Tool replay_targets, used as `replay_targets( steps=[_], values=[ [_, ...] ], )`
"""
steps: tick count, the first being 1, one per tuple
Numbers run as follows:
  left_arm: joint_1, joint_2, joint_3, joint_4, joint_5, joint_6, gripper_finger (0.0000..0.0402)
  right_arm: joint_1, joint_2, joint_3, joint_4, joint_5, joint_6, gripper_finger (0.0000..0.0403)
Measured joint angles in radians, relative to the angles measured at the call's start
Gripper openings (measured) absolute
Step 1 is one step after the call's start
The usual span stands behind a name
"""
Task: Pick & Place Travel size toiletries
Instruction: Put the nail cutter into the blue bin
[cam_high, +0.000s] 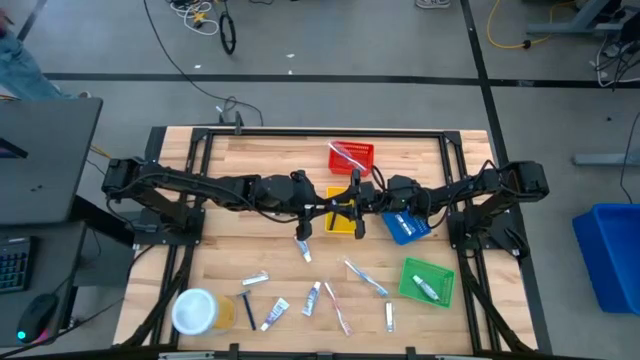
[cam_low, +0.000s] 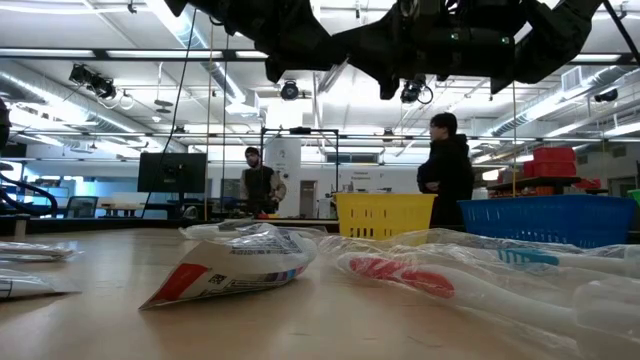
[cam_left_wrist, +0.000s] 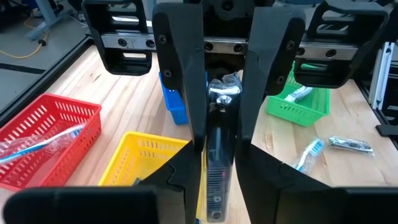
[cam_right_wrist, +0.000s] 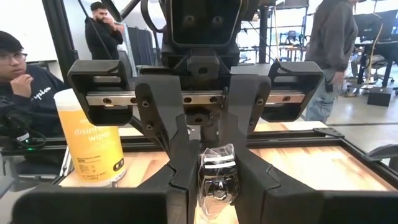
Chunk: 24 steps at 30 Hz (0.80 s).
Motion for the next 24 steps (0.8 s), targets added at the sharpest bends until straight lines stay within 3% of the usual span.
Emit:
replay_targets(
  steps=[8, 15, 19, 24],
  values=[
    [0.0, 0.0, 0.0, -0.029, 0.0, -0.015, 0.014, 0.0, 0.0, 0.0, -0.014, 0.007, 0.0, 0.0078],
    [0.0, 0.0, 0.0, -0.071, 0.0, -0.037, 0.0171, 0.0, -0.008, 0.0, -0.068, 0.087, 0.0, 0.0077],
    [0.0, 0.0, 0.0, -0.091, -0.008, -0.038, 0.0179, 0.0, -0.075, 0.0, -0.198, 0.147, -0.002, 0.0077],
    [0.0, 0.0, 0.0, -0.112, -0.044, -0.041, 0.0181, 0.002, -0.237, 0.0, -0.502, 0.242, 0.018, 0.0078]
  ],
)
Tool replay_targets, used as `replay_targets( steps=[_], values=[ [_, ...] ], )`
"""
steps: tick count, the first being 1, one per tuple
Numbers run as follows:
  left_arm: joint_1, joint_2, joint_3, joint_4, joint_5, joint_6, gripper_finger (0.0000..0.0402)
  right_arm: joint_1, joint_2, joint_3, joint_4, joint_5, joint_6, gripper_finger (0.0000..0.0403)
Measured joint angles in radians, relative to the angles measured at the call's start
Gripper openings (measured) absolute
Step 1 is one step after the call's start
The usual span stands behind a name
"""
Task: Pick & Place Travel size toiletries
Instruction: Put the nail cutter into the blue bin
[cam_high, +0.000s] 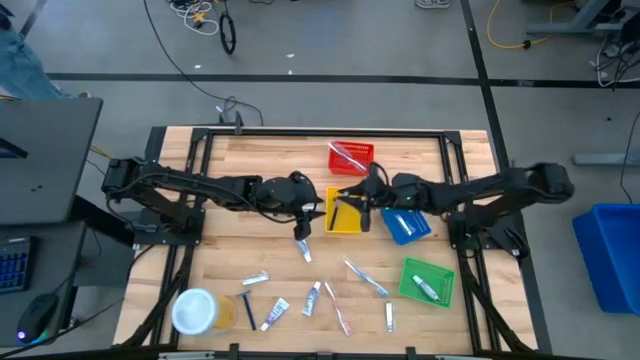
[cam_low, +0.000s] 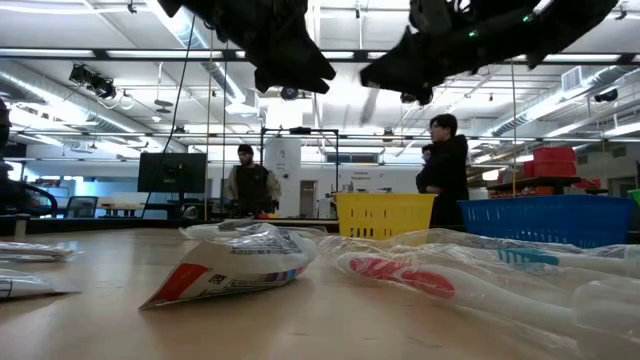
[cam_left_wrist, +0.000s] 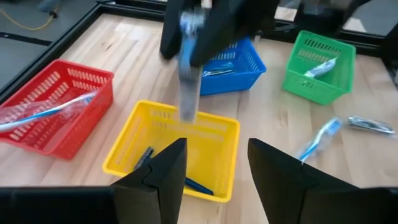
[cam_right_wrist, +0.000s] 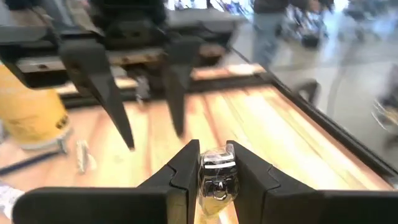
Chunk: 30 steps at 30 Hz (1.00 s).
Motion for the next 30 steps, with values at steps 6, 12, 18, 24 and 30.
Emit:
replay_targets(
  steps=[6, 12, 18, 24, 30],
  values=[
    [0.0, 0.0, 0.0, -0.001, -0.007, -0.001, 0.0181, 0.001, -0.242, 0.0, -0.43, 0.082, 0.166, 0.0078],
    [0.0, 0.0, 0.0, 0.0, -0.011, -0.001, 0.0181, 0.001, -0.392, 0.0, -0.857, 0.082, 0.424, 0.0079],
    [0.0, 0.0, 0.0, 0.005, -0.011, -0.01, 0.0181, 0.001, -0.395, -0.04, -1.071, 0.082, 0.605, 0.0079],
    [0.0, 0.0, 0.0, 0.011, -0.02, -0.038, 0.0181, 0.001, -0.388, -0.111, -1.076, 0.049, 0.706, 0.0079],
    [0.0, 0.0, 0.0, 0.011, -0.037, -0.044, 0.0181, 0.001, -0.388, -0.123, -1.073, 0.03, 0.704, 0.008]
  ],
)
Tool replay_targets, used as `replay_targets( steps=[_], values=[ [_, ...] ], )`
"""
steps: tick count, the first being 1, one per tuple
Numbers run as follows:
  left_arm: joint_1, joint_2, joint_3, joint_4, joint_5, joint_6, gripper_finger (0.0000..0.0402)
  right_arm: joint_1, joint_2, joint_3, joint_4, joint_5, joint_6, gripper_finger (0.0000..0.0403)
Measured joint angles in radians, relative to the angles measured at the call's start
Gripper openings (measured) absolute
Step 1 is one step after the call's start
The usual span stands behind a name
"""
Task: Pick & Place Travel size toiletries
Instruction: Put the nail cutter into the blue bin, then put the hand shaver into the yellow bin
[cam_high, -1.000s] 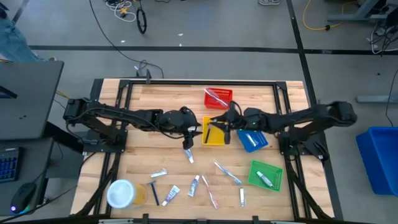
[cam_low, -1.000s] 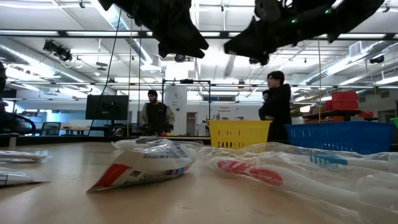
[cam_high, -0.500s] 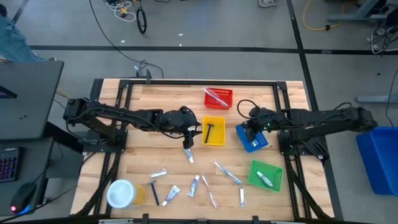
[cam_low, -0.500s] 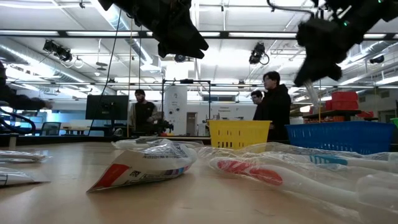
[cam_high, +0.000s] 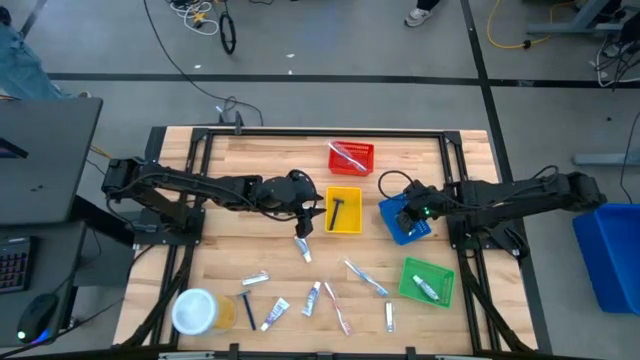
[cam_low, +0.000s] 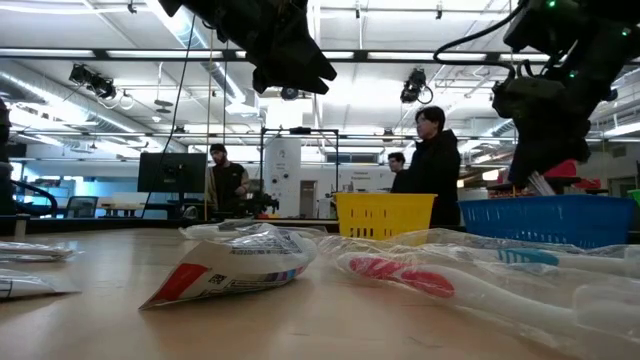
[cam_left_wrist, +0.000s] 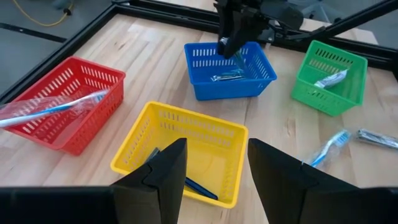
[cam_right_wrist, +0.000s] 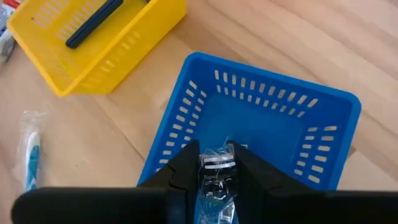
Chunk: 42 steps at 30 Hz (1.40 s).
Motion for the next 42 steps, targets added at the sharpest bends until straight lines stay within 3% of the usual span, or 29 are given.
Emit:
replay_targets(
  steps=[7, 20, 26, 37, 42],
  values=[
    [0.0, 0.0, 0.0, -0.001, 0.0, -0.001, 0.0181, -0.001, 0.0, 0.0, -0.003, 0.129, -0.005, 0.0095],
    [0.0, 0.0, 0.0, -0.001, 0.0, -0.001, 0.0181, -0.001, 0.016, 0.0, 0.019, 0.13, -0.002, 0.0116],
    [0.0, 0.0, 0.0, -0.001, 0.0, -0.002, 0.0181, -0.001, 0.016, 0.0, 0.195, 0.13, -0.045, 0.0116],
    [0.0, 0.0, 0.0, -0.001, 0.001, -0.002, 0.0181, -0.001, 0.016, 0.0, 0.703, 0.131, -0.395, 0.0114],
    [0.0, 0.0, 0.0, -0.002, 0.005, -0.002, 0.0181, -0.001, 0.016, 0.0, 0.749, 0.131, -0.417, 0.0113]
  ],
)
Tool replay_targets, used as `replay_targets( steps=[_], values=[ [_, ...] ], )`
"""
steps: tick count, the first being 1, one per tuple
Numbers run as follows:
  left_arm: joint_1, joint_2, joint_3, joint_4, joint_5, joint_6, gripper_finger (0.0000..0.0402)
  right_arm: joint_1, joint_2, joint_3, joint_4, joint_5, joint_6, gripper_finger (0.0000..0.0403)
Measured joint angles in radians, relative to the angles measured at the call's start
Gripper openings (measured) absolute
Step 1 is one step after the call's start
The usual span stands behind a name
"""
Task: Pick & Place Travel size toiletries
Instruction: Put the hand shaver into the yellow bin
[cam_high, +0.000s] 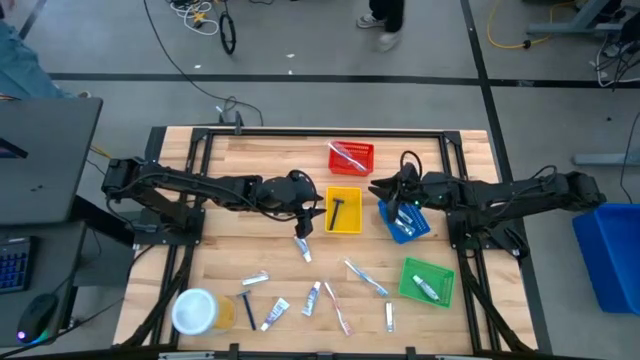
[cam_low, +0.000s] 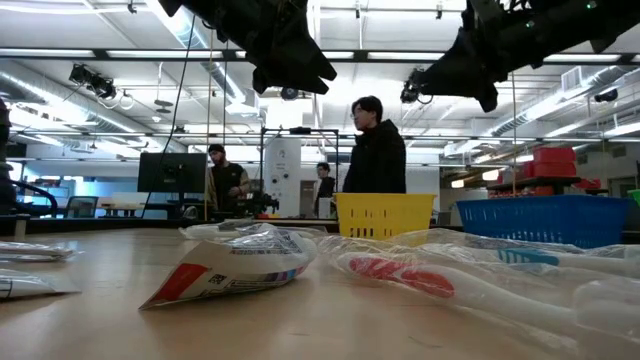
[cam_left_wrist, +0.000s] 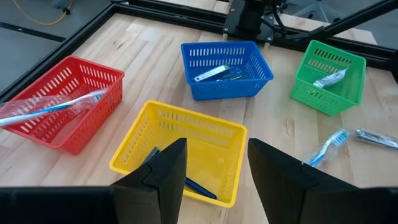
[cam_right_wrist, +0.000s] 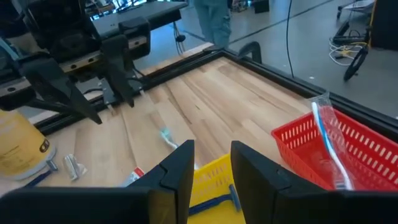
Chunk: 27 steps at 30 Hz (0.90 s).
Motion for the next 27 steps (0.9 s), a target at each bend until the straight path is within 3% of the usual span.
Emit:
replay_targets(
  steps=[10, 19, 27],
  values=[
    [-0.018, 0.0, 0.0, -0.066, 0.229, 0.03, 0.0181, -0.001, 0.056, 0.0, -0.012, 0.0, -0.002, 0.0113],
    [-0.155, 0.0, 0.0, -0.087, 0.246, 0.225, 0.0181, -0.002, 0.093, 0.0, 0.015, 0.0, -0.067, 0.0112],
    [-0.202, 0.0, 0.0, -0.214, 0.281, 0.118, 0.0181, -0.002, 0.092, 0.0, 0.145, -0.001, -0.108, 0.011]
  ],
)
